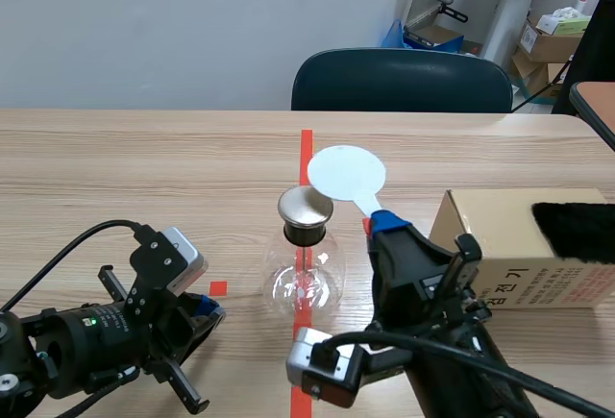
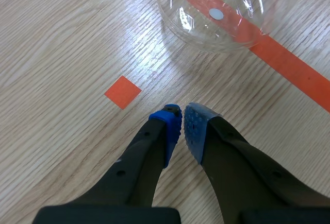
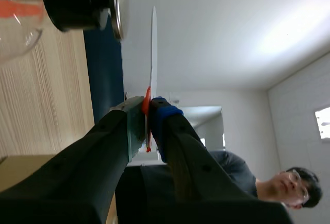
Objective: Do the electroscope experiment
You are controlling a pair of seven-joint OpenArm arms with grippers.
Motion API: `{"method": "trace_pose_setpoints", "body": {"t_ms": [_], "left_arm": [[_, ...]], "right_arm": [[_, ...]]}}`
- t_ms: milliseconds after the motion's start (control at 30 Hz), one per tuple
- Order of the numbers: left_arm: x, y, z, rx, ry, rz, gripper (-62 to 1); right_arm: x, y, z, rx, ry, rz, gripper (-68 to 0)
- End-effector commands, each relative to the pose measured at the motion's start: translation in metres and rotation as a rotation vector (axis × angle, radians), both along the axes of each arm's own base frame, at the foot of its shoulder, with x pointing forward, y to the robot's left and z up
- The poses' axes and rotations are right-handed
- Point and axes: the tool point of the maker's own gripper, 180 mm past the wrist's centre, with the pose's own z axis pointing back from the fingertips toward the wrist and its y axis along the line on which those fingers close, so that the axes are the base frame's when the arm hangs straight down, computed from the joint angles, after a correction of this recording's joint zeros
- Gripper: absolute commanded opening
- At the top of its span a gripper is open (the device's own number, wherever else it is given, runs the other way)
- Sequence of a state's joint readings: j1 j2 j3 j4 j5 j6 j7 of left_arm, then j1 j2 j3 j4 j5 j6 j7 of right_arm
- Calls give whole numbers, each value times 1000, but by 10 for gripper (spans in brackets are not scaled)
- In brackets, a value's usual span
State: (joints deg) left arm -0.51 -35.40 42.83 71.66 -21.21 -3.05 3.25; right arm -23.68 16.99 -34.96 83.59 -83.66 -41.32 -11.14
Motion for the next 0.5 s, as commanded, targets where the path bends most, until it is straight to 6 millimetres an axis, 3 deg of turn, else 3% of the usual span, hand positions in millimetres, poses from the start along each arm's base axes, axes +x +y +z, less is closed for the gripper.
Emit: {"method": "trace_pose_setpoints", "body": {"t_ms": [0,267,467], "left_arm": [[5,-6,9,-22,-24,0,-543],[9,-2,9,-13,-36,22,-543],[13,2,10,-3,-49,46,-543]], "right_arm": [[7,-9,12,10,-39,-37,-667],[14,-39,12,28,-35,-204,-667],[15,-49,12,34,-34,-259,-667]]}}
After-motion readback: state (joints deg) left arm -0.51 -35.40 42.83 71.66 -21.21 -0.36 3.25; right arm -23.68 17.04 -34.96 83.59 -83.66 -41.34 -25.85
